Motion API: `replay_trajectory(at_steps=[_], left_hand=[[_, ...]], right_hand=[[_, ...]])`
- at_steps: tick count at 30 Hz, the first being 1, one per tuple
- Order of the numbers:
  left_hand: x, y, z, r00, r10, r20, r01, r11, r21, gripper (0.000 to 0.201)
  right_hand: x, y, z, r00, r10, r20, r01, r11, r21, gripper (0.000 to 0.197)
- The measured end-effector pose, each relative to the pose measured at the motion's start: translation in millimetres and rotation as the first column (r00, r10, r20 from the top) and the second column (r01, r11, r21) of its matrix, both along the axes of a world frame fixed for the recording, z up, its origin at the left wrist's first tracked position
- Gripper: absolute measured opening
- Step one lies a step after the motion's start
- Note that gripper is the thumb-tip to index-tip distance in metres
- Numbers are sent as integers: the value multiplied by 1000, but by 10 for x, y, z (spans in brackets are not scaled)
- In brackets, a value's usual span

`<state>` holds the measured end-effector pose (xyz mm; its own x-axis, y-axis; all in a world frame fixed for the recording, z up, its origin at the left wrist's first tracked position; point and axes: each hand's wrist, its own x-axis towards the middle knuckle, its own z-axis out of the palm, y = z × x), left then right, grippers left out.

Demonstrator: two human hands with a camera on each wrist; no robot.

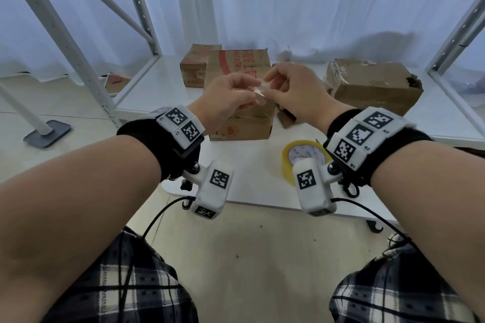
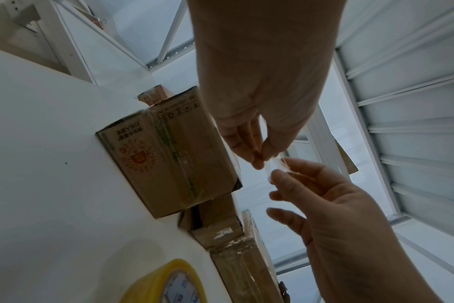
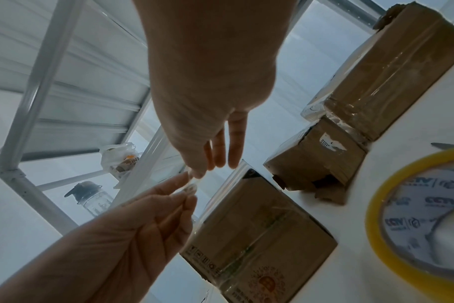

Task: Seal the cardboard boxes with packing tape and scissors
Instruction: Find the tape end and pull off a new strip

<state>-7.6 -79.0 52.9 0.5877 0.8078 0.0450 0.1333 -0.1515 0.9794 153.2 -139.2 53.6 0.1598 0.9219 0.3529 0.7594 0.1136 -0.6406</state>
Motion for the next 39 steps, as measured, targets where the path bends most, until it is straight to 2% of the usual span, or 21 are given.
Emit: replay_trajectory(at_steps=[4,9,11,13,17,21,25,29,31,34,36,39], left_hand=[[31,-24,-28,1000,-24,-18,24,999,29,25],[67,-28,-33,996,-47,-75,52,996,70,33],[77,-33,-32,994,-59,-91,65,995,71,35],[80,-44,-26,992,-80,-98,85,995,56,36],[85,-48,-26,988,-119,-95,120,993,8,36],[90,-57,-40,988,-125,-96,124,992,-15,36],[87,-65,-45,986,-144,-87,141,989,-38,36],[87,-74,-37,983,-167,-81,160,984,-84,38],[80,-69,-45,979,-179,-98,171,982,-82,39],[64,-52,-68,973,-190,-131,180,980,-83,39],[55,-41,-76,973,-190,-133,179,979,-93,39],[50,-40,-67,973,-195,-127,183,978,-103,40]], right_hand=[[35,30,-27,997,-63,43,63,998,9,8],[51,26,-28,994,-102,27,102,995,14,14],[48,-9,-7,994,-82,66,81,996,25,21],[37,-41,23,984,-56,167,50,998,36,21],[31,-71,55,916,-25,400,15,1000,26,14],[49,-93,48,864,-8,503,-16,999,43,19],[65,-112,37,783,-12,622,-85,988,126,21],[82,-124,24,704,-11,710,-127,982,141,19],[66,-122,29,722,-26,691,-118,980,160,17],[98,-113,56,804,-38,593,-41,992,120,26],[123,-132,75,844,4,537,-63,994,92,28],[123,-158,76,832,76,549,-109,994,29,32]])
